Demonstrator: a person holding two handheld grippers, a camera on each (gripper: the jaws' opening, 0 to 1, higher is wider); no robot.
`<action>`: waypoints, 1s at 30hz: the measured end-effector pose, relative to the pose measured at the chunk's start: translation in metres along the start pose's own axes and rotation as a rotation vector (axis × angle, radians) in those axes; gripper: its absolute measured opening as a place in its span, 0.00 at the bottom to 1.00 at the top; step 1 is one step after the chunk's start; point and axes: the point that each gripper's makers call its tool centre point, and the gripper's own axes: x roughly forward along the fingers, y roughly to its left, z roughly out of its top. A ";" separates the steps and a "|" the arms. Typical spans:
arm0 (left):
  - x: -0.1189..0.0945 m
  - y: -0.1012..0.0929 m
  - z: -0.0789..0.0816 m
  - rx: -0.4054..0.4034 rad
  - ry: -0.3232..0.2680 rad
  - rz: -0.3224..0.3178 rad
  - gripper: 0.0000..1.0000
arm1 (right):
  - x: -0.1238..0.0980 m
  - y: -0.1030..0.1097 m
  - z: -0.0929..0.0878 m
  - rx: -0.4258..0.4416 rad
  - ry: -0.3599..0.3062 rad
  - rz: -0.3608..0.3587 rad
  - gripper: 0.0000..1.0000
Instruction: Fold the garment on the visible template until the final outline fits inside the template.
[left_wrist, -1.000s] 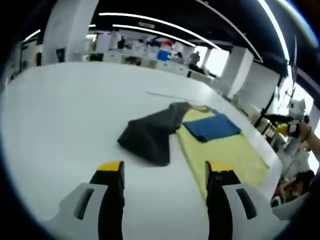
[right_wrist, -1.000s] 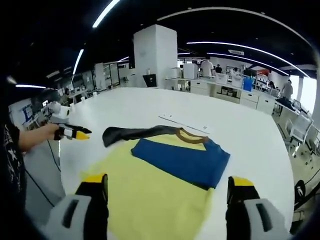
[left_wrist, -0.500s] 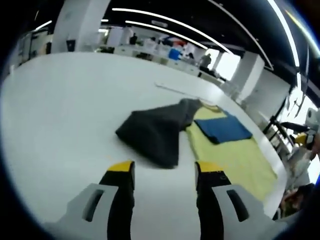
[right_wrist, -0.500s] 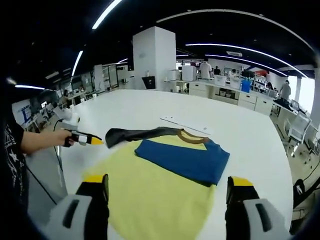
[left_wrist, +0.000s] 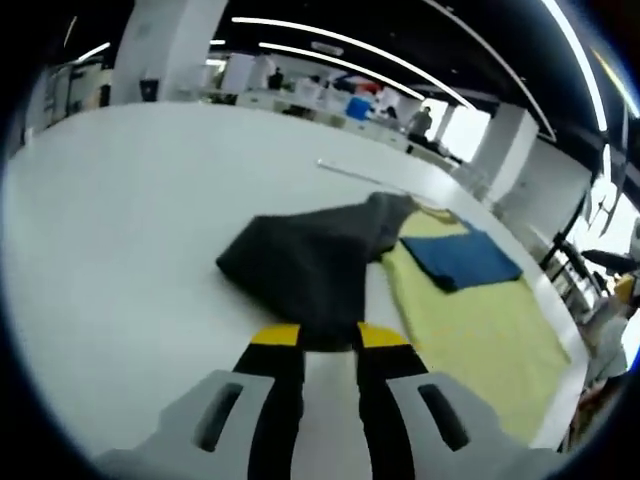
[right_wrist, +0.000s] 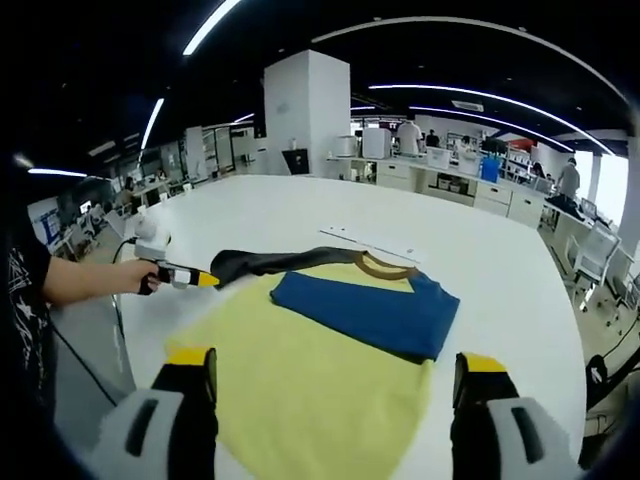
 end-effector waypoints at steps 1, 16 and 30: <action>0.001 0.001 -0.001 -0.009 0.004 0.002 0.13 | -0.001 0.000 0.000 0.001 0.000 -0.001 0.99; -0.017 0.014 0.018 -0.001 -0.029 0.034 0.00 | 0.000 0.001 -0.001 0.008 -0.003 -0.004 0.98; -0.053 0.048 0.055 0.064 -0.004 0.054 0.00 | 0.000 0.004 0.003 0.006 -0.009 0.000 0.99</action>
